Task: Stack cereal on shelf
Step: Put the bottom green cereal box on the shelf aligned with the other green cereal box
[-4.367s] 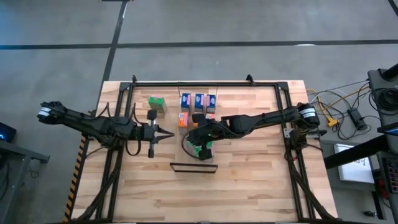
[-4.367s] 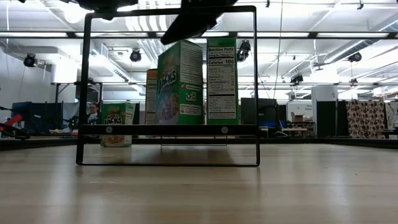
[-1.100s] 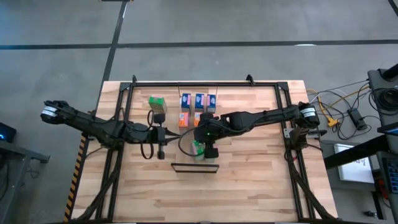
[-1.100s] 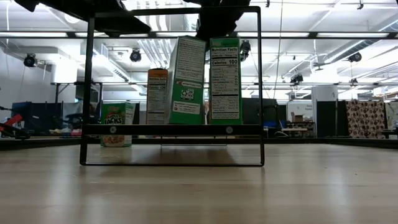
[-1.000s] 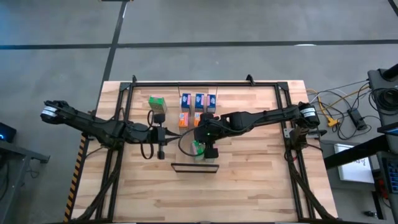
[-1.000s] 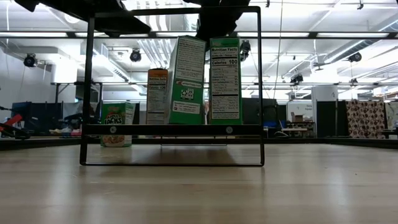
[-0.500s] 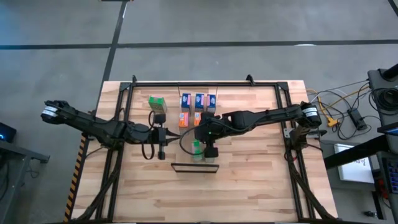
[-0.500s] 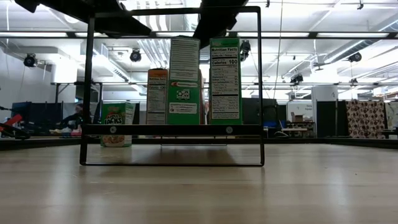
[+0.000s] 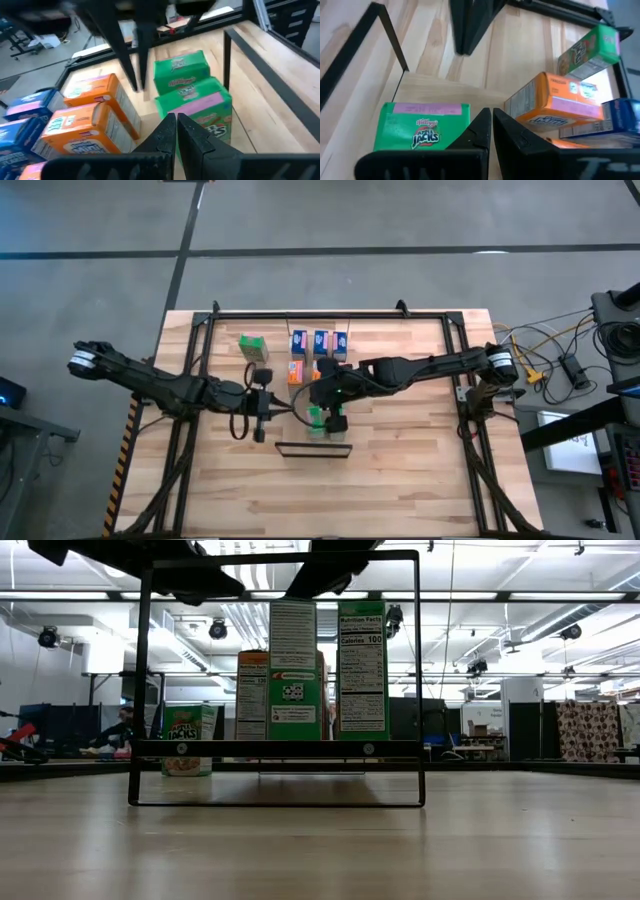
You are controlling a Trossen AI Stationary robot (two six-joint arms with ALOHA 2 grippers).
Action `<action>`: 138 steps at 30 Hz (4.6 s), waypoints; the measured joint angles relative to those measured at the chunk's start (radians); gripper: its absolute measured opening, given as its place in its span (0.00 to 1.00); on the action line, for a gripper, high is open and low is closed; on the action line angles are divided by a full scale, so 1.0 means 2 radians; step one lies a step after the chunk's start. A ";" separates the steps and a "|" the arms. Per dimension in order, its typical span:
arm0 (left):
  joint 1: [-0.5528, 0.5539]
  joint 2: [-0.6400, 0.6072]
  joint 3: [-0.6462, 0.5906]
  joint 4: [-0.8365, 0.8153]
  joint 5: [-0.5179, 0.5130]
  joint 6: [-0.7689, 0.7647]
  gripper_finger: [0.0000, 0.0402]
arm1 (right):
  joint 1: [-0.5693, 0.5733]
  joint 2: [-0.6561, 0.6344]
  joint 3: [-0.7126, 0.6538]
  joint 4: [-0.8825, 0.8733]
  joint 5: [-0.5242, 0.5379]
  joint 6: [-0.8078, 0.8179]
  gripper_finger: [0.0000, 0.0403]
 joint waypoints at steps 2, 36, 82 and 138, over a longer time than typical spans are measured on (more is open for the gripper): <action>0.000 0.010 0.000 0.005 0.001 0.000 0.00 | 0.000 -0.010 0.000 -0.009 0.000 -0.003 0.02; -0.016 0.040 0.094 -0.231 -0.091 0.394 0.00 | -0.003 -0.294 -0.280 0.183 -0.003 -0.010 0.02; 0.026 0.077 0.082 -0.130 0.002 0.551 0.00 | -0.003 -0.346 -0.366 0.256 -0.003 -0.044 0.02; 0.066 0.112 0.082 -0.071 0.067 0.563 0.00 | -0.003 -0.345 -0.366 0.233 -0.002 -0.029 0.02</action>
